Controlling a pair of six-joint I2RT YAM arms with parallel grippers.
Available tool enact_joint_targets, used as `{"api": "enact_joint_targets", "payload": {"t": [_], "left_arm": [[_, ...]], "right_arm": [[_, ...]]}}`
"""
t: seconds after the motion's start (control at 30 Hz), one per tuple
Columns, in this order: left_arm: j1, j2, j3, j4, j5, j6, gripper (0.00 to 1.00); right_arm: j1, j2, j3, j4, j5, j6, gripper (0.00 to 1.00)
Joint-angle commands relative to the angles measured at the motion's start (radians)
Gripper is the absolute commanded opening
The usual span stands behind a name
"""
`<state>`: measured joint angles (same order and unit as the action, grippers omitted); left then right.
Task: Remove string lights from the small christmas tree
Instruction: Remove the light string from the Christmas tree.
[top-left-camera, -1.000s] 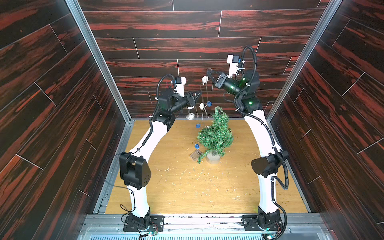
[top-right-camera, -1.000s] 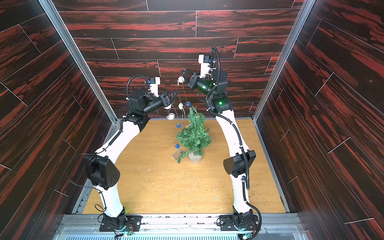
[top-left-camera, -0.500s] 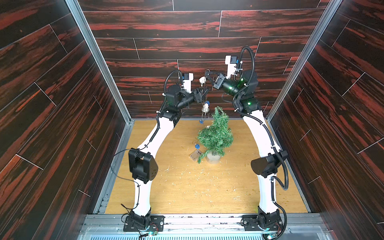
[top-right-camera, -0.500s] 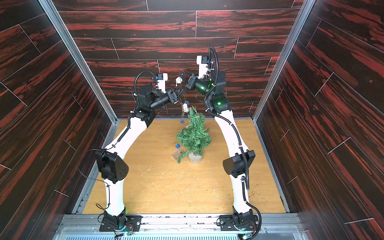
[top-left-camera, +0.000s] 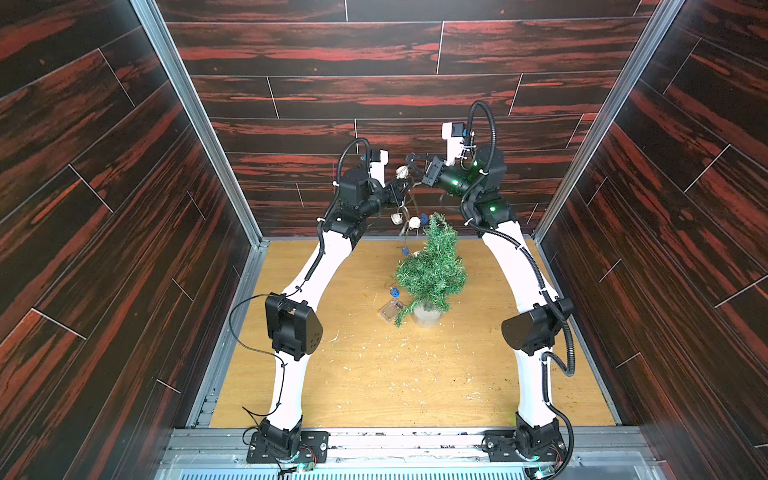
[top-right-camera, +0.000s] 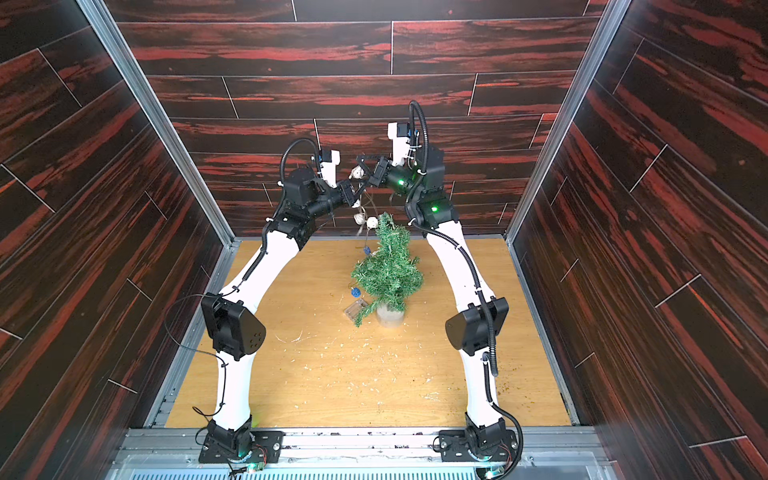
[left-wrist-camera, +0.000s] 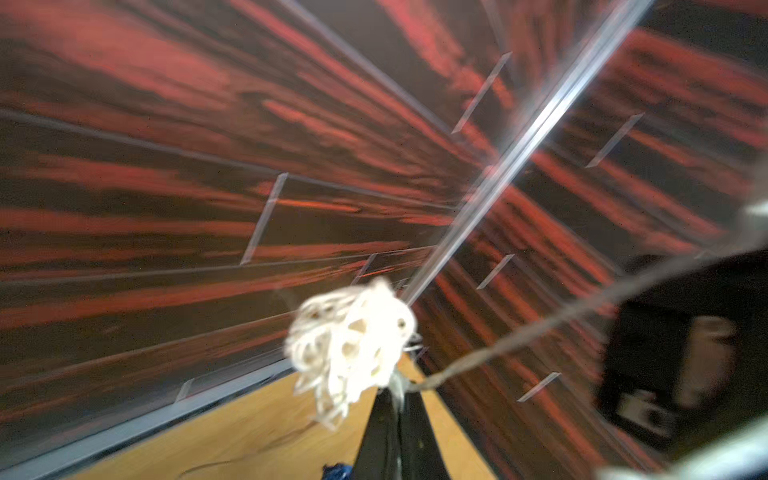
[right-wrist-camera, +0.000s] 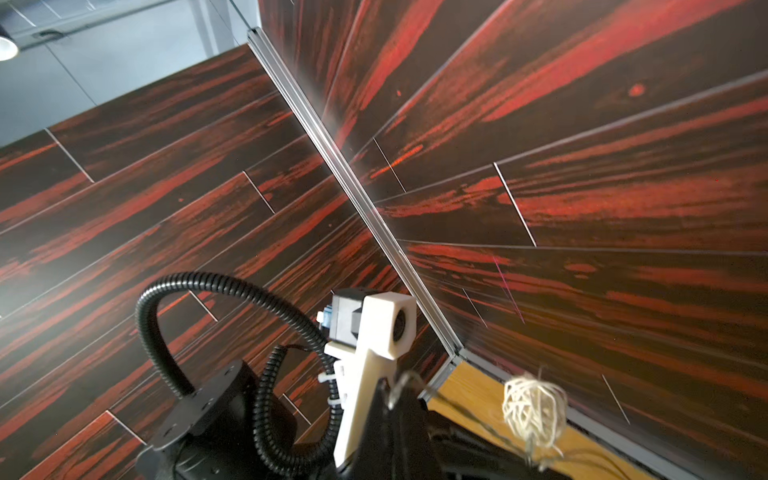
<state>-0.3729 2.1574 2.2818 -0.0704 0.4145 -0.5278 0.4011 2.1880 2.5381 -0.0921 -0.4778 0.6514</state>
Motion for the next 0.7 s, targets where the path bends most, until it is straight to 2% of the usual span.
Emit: {"api": "enact_joint_targets", "payload": {"t": [0.0, 0.1, 0.27, 0.47, 0.57, 0.67], "left_arm": [[0.020, -0.118, 0.016, -0.169, -0.149, 0.106, 0.00], [0.043, -0.181, -0.029, -0.205, -0.173, 0.123, 0.00], [0.100, -0.331, -0.196, -0.205, -0.211, 0.133, 0.00], [0.185, -0.558, -0.432, -0.192, -0.260, 0.127, 0.00], [0.195, -0.669, -0.535, -0.226, -0.299, 0.176, 0.00], [0.196, -0.779, -0.654, -0.228, -0.314, 0.188, 0.00]], "right_arm": [[0.006, -0.064, -0.008, -0.040, 0.015, -0.067, 0.27], [0.002, -0.097, -0.027, -0.095, 0.045, -0.113, 0.42], [-0.021, -0.183, -0.104, -0.115, 0.073, -0.141, 0.51], [-0.066, -0.332, -0.291, -0.066, 0.102, -0.141, 0.52], [-0.099, -0.414, -0.386, -0.065, 0.122, -0.121, 0.52], [-0.139, -0.508, -0.497, -0.102, 0.202, -0.094, 0.52]]}}
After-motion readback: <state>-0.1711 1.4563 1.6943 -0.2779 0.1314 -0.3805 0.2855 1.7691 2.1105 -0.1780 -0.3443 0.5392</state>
